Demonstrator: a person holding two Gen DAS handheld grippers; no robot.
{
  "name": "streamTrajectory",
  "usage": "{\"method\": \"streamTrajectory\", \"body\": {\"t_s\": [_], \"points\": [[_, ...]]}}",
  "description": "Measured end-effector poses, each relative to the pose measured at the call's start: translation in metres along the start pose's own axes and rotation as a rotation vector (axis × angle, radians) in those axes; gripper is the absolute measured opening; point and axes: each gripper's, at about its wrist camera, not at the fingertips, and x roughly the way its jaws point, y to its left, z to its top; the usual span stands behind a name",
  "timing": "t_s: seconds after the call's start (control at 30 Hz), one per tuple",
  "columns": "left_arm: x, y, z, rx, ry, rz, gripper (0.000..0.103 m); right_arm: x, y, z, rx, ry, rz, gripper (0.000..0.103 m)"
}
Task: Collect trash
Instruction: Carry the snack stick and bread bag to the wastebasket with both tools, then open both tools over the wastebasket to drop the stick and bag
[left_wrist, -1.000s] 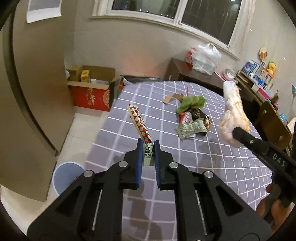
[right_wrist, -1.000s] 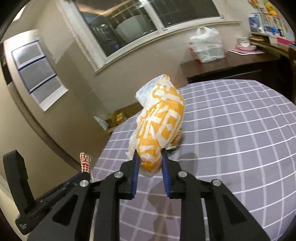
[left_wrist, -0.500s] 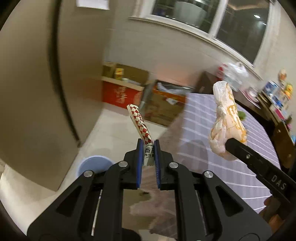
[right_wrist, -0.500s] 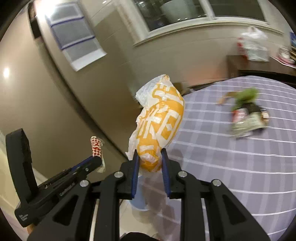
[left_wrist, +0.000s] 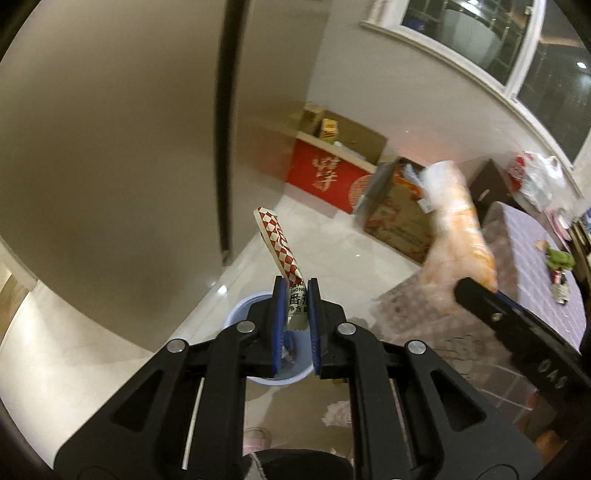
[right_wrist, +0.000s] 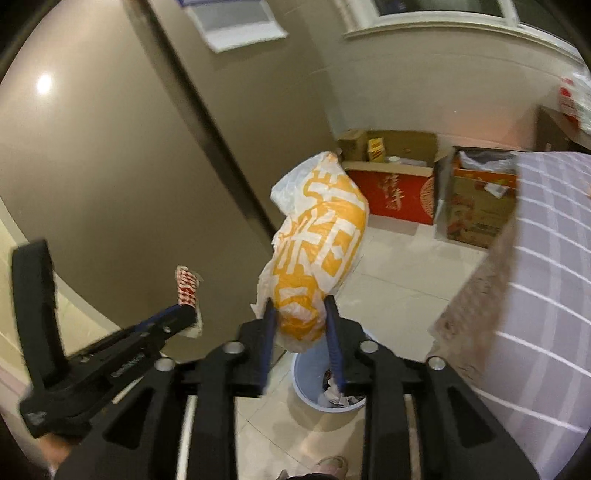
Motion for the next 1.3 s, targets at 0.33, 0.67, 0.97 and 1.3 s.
{"method": "streamTrajectory", "body": {"t_s": [0.33, 0.67, 0.97, 1.3], "points": [[0.034, 0.009, -0.009, -0.001, 0.075, 0.015, 0.012, 0.040, -0.006, -0.020, 0.024, 0.084, -0.048, 0.060], [0.037, -0.004, -0.010, 0.035, 0.087, -0.003, 0.012, 0.023, -0.012, -0.021, 0.029, 0.055, -0.054, 0.063], [0.041, -0.011, -0.003, 0.046, 0.085, -0.013, 0.012, 0.008, -0.016, -0.016, 0.025, -0.009, -0.086, 0.065], [0.039, -0.017, -0.001, 0.061, 0.065, 0.073, 0.077, 0.002, -0.029, -0.015, 0.052, -0.018, -0.081, 0.065]]}}
